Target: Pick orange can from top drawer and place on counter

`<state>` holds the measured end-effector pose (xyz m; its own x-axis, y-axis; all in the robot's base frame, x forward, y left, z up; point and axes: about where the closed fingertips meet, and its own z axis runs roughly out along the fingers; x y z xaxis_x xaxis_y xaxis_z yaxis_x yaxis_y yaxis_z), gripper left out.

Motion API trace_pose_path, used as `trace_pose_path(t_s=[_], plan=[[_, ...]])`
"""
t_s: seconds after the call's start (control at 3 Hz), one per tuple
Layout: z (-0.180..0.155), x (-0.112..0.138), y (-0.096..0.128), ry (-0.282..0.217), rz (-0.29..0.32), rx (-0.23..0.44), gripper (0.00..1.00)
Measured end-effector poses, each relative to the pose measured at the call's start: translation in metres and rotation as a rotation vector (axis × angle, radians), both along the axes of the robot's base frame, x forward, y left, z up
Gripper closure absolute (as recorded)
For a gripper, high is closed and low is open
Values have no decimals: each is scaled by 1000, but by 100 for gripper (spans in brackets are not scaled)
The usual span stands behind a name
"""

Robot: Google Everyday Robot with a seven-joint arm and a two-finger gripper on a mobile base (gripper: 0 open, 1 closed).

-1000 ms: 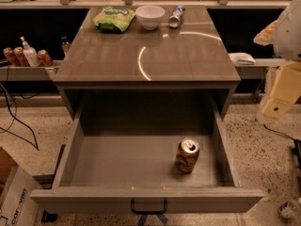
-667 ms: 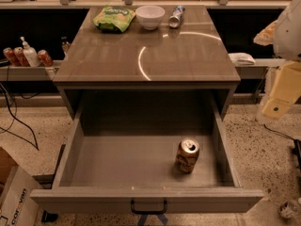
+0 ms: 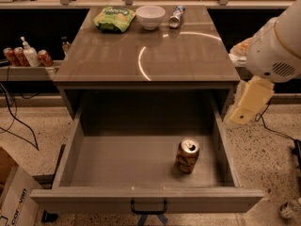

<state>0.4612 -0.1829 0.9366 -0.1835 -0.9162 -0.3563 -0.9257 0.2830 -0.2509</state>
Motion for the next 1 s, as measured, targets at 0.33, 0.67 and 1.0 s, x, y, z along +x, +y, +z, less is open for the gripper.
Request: trace_pose_path(t_s=[0.33, 0.67, 1.0], plan=[[-35, 9, 10, 21, 11, 66, 0], [-77, 14, 9, 78, -5, 127, 0], [-119, 16, 9, 149, -28, 159, 0]])
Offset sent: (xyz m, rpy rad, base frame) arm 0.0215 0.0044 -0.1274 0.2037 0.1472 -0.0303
